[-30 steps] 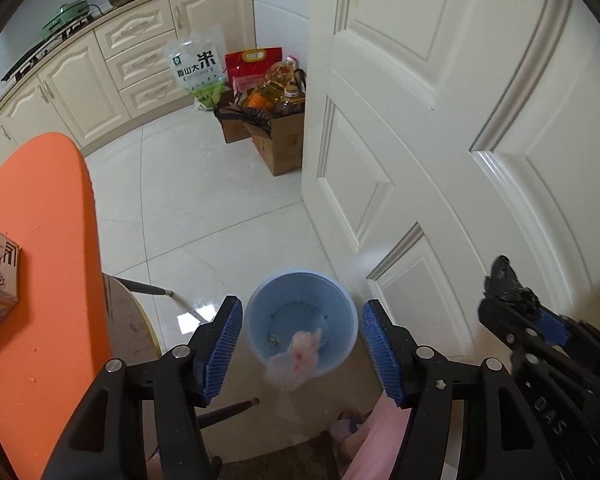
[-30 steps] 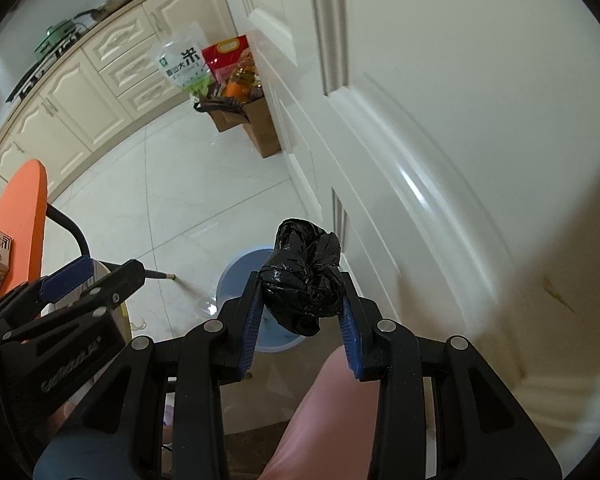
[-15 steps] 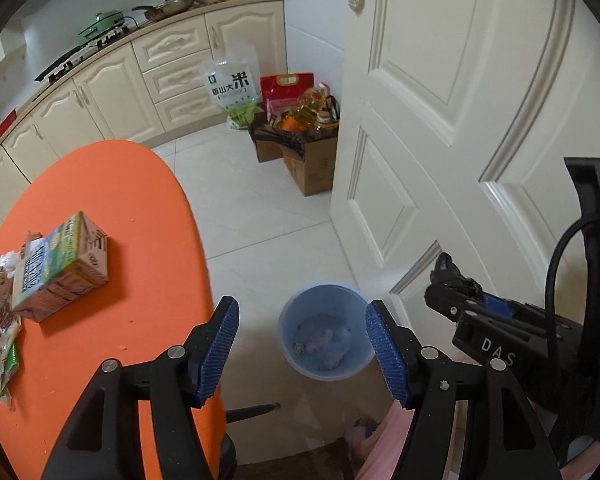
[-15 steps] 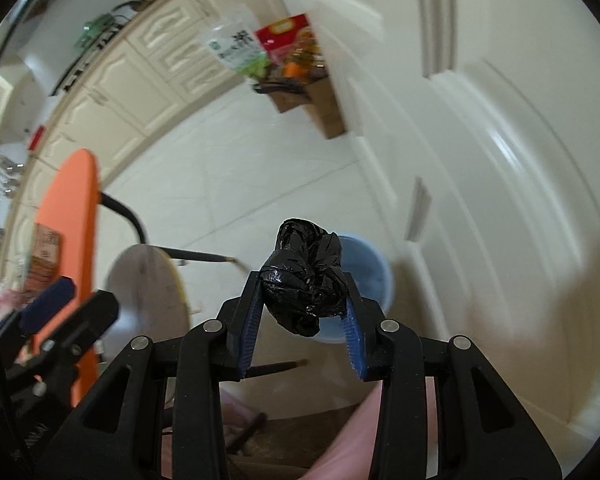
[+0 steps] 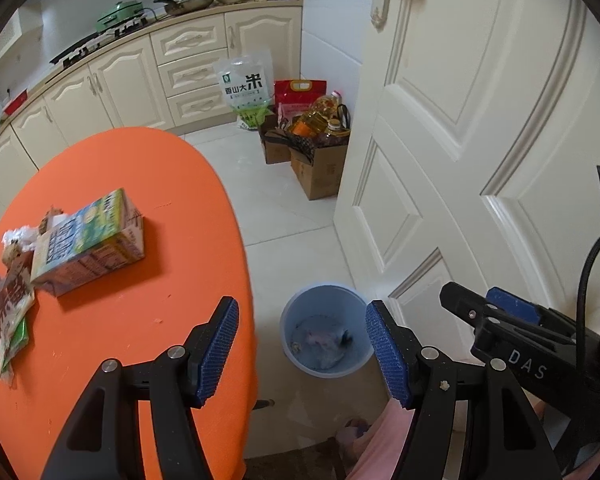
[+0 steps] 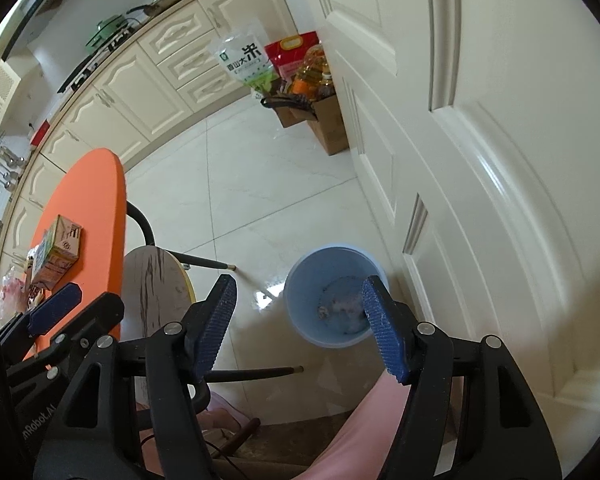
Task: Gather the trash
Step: 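Move both tools back over the table, then grasp the milk carton upright with the right gripper, then grasp the small white cup with the left gripper while the right holds the carton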
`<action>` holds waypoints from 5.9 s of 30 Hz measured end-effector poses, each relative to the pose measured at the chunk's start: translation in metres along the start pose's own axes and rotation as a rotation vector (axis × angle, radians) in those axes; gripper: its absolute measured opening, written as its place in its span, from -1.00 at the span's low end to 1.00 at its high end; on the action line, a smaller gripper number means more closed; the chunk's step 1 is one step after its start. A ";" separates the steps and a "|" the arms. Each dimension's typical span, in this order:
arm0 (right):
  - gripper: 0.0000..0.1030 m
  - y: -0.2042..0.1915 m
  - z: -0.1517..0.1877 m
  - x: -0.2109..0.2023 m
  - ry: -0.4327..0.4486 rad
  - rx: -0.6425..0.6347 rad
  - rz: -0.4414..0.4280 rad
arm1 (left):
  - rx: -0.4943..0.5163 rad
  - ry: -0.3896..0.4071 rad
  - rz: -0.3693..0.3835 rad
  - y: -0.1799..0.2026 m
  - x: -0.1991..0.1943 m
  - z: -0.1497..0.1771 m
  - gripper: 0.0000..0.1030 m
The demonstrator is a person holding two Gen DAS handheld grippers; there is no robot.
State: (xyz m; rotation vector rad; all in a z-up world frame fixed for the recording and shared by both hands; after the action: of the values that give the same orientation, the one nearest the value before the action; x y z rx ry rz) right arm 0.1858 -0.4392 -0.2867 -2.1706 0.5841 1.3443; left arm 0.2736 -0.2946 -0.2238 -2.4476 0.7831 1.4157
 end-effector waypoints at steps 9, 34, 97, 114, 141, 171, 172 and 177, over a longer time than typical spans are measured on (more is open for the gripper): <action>0.26 -0.052 0.012 -0.046 0.088 -0.120 0.017 | -0.071 0.096 -0.018 -0.038 -0.068 0.030 0.20; 0.85 -0.220 0.102 -0.121 0.233 -0.355 -0.120 | -0.344 0.323 -0.183 -0.166 -0.256 0.180 0.46; -0.09 -0.287 -0.006 0.066 -0.056 -0.658 -0.179 | -0.582 0.030 -0.153 -0.292 -0.116 0.065 0.54; -0.09 -0.253 -0.074 0.067 0.027 -0.506 -0.207 | -0.452 0.013 -0.141 -0.241 -0.040 -0.062 0.51; -0.09 -0.266 -0.092 0.106 -0.060 -0.479 -0.246 | -0.453 -0.038 -0.131 -0.244 0.014 -0.077 -0.63; -0.09 -0.277 -0.013 0.045 -0.056 -0.533 -0.183 | -0.455 -0.084 -0.054 -0.224 -0.048 0.024 -0.49; -0.09 -0.276 -0.012 0.045 -0.058 -0.533 -0.183 | -0.454 -0.081 -0.057 -0.224 -0.047 0.024 -0.48; -0.09 -0.271 -0.009 0.048 -0.073 -0.513 -0.183 | -0.391 -0.069 -0.108 -0.213 -0.043 0.026 -0.50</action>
State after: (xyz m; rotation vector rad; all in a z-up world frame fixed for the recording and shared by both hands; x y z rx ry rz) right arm 0.3747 -0.2388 -0.2724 -2.4782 -0.0005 1.5902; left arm 0.3524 -0.0904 -0.2187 -2.6502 0.3792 1.7377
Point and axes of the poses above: each gripper's, at about its wrist camera, not at the fingertips, and x roughly the way its jaws point, y to its right, z to its underside, the point moved 6 cm from there along x, roughly the way its jaws point, and after that the axes turned 4 degrees about -x, right-handed, at the moved point
